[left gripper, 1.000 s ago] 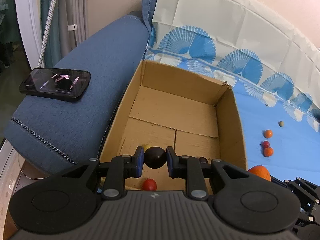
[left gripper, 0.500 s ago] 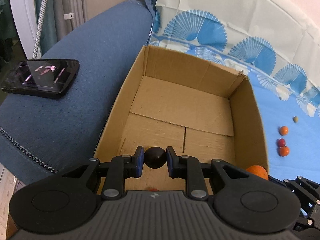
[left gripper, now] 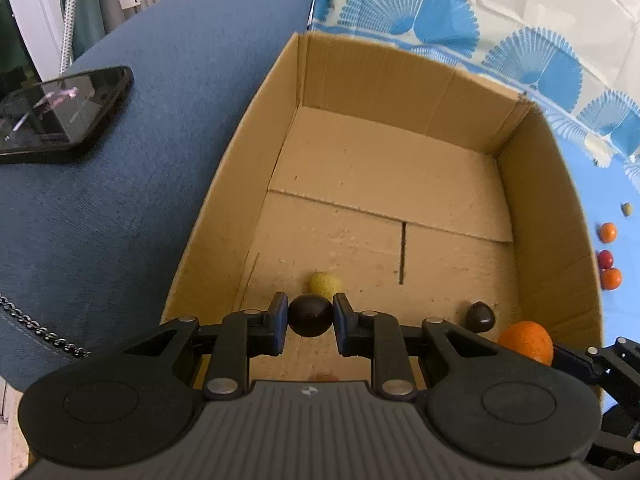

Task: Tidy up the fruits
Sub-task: 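Carry the dark plum with the left tool while the right tool carries the orange into the box, then open both tools to drop the plum and orange into the box and withdraw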

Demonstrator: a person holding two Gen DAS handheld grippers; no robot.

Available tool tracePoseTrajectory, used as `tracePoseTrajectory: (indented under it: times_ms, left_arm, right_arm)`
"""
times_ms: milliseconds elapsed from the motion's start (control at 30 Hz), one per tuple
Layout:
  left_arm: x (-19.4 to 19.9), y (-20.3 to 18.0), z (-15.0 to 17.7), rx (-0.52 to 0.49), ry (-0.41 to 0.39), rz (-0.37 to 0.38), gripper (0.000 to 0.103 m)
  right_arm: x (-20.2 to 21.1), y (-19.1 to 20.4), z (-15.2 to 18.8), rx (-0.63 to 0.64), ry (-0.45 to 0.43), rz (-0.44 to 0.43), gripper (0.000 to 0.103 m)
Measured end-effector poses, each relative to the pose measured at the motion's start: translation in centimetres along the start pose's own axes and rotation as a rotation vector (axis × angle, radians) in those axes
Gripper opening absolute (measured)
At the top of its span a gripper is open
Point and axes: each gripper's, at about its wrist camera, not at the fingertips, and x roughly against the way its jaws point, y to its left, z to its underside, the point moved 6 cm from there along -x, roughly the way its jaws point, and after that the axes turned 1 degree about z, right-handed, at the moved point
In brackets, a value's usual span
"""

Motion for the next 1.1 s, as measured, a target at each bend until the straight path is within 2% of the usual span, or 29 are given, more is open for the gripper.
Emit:
tracePoseTrajectory:
  times_ms: [467,500,533,567,600,667,700,733,833,933,1100]
  left_arm:
    - [-2.3,-0.2,0.5,-0.048,0.027,-0.035,0.028]
    - [-2.3,-0.2,0.5,-0.057,0.023,-0.034,0.031]
    - [-2.3,-0.3,0.4,-0.065,0.021,-0.031,0.048]
    - [-2.2,-0.3,0.4,-0.069,0.014,-0.026,0.060]
    - [-2.0,-0.5,0.3,-0.070,0.009,0.000,0.064]
    - [-1.6,-0.9,0.4,-0.075,0.003,0.034,0.084]
    - [-1.1,-1.3,0.5,-0.082,-0.005,0.043,0.092]
    - [-0.6,-1.5,0.5,-0.091,-0.024,0.031,0.103]
    - [1.6,-2.0,0.7,-0.136,-0.107,0.007,0.103]
    - [3.2,-2.1,1.4,-0.150,-0.102,0.015,0.103]
    - [5.9,-1.3,2.8,-0.096,-0.087,0.041,0.103]
  right_arm:
    - [-1.5,-0.2,0.5,0.017,0.037,0.013,0.038]
    - [-1.6,-0.2,0.5,0.022,0.038,0.016,0.038]
    - [-1.7,-0.2,0.4,0.028,0.037,0.017,0.039]
    - [-1.7,-0.2,0.4,0.036,0.037,0.019,0.039]
    - [-1.7,-0.1,0.3,0.043,0.036,0.020,0.041]
    - [-1.4,0.0,0.1,0.053,0.027,0.023,0.066]
    - [-1.0,0.1,-0.1,0.053,0.015,0.035,0.085]
    - [-0.6,0.1,-0.3,0.052,-0.002,0.051,0.091]
    - [0.9,0.4,-0.6,0.064,-0.025,0.048,0.093]
    - [2.5,0.5,-0.4,0.049,-0.032,0.054,0.096]
    - [5.5,0.6,0.3,0.005,-0.043,0.070,0.098]
